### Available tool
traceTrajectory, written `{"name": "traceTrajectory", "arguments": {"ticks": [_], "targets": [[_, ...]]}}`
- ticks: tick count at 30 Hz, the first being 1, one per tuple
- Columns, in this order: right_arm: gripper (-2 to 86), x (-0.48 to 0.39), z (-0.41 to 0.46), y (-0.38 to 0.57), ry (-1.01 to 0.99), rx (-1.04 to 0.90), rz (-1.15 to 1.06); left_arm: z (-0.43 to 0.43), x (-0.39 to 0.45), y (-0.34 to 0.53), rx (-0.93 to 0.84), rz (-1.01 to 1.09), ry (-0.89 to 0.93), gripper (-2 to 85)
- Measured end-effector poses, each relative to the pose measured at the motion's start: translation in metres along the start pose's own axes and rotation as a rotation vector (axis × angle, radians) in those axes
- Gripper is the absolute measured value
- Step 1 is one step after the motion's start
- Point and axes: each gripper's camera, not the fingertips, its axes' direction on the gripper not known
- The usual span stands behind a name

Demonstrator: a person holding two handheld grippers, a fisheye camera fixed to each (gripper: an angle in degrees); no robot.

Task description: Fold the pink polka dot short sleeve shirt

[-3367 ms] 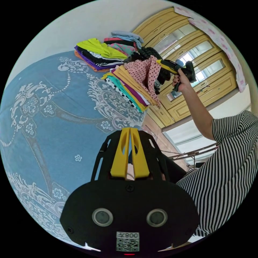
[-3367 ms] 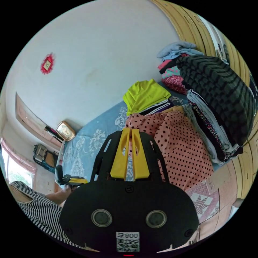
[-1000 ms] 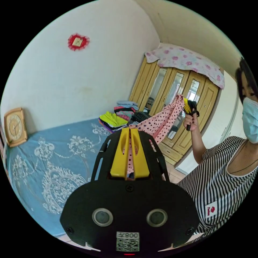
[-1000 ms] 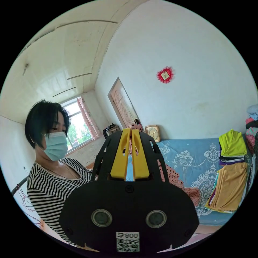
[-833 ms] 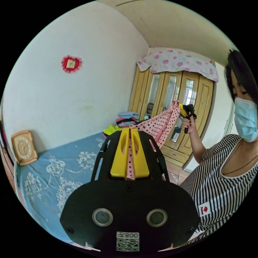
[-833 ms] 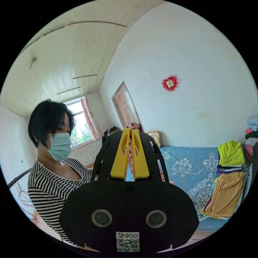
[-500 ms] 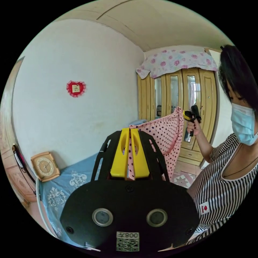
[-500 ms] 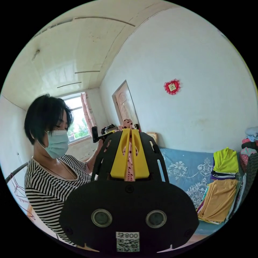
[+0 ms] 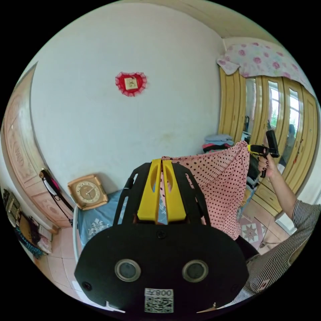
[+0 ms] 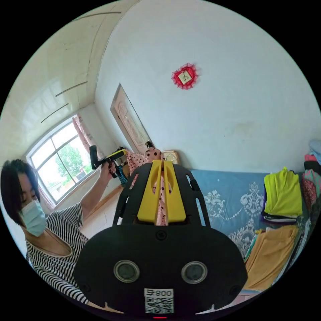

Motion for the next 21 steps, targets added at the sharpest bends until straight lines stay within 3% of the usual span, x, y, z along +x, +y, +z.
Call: {"name": "traceTrajectory", "arguments": {"ticks": [6, 12, 15, 21], "targets": [[0.4, -0.005, 0.01, -0.064, 0.009, 0.089, -0.123, -0.077, -0.023, -0.061, 0.156, 0.057, -0.114, 0.4], [0.4, 0.001, 0.02, -0.019, -0.038, 0.066, -0.213, -0.126, -0.016, 0.004, 0.213, 0.164, -0.114, 0.4], [0.4, 0.029, 0.043, 0.04, -0.043, -0.035, -0.18, -0.113, -0.016, 0.08, 0.137, 0.171, -0.052, 0.4], [0.5, 0.143, 0.111, 0.211, 0.007, -0.303, 0.128, 0.003, -0.034, 0.289, -0.26, 0.016, 0.105, 0.4]]}}
